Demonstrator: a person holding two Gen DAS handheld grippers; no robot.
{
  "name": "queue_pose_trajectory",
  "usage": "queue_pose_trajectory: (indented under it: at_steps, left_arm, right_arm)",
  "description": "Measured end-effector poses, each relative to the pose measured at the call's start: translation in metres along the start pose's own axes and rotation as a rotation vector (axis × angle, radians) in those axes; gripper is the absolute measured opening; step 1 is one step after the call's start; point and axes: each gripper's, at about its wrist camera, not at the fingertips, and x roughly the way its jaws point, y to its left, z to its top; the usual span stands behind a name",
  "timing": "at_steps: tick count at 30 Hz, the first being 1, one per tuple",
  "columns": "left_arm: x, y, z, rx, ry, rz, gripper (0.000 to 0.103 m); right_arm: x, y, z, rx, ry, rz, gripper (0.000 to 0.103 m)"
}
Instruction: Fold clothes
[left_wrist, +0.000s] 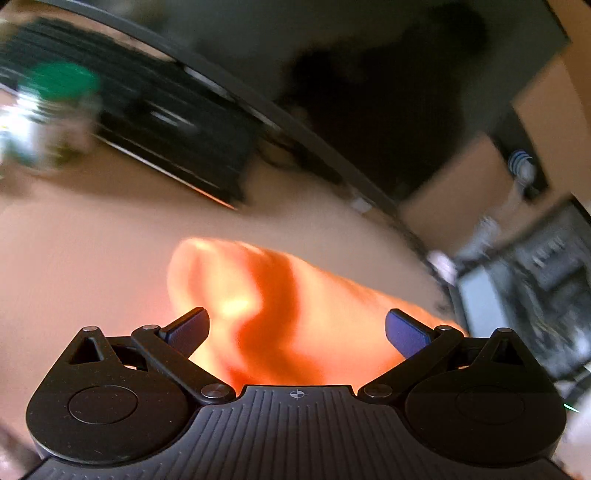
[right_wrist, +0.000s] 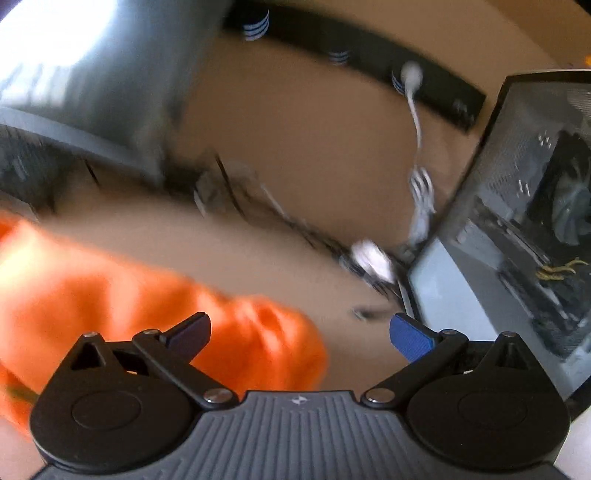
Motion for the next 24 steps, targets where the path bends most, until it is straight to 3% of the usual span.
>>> queue_pose_trajectory:
  at_steps: [3,5,7,9,12,15,17,19,24]
  left_arm:
    - [0.005,0.002,0.001,0.039,-0.009,0.143,0.103]
    - [0.008,-0.005,0.000,0.087,-0.001,0.196,0.103]
    - [0.010,-0.012,-0.002,0.139,0.002,0.242,0.103]
    - [0.008,-0.014,-0.004,0.177,0.001,0.269,0.103]
    - [0.005,-0.009,-0.008,0.184,0.011,0.283,0.103]
    - [0.001,-0.004,-0.009,0.177,0.017,0.298,0.103]
    - [-0.004,-0.002,-0.010,0.179,0.013,0.308,0.103]
    - [-0.009,-0.002,-0.011,0.185,0.011,0.320,0.103]
    - [-0.018,-0.001,-0.014,0.194,0.009,0.330,0.103]
  right_arm:
    - [0.008,0.026,-0.007,-0.008,0.051,0.159,0.103]
    - [0.028,0.055,-0.027,-0.123,0.152,0.170,0.103]
    - [0.034,0.061,-0.037,-0.137,0.174,0.166,0.103]
    - [0.029,0.059,-0.026,-0.130,0.174,0.170,0.103]
    - [0.002,0.075,-0.002,-0.242,0.016,0.245,0.103]
    - [-0.017,0.115,0.003,-0.446,-0.095,0.376,0.100]
    - [-0.011,0.139,-0.007,-0.549,-0.091,0.430,0.082]
    - [-0.002,0.161,-0.017,-0.645,-0.077,0.472,0.073]
    - [0.012,0.177,-0.024,-0.723,-0.070,0.495,0.071]
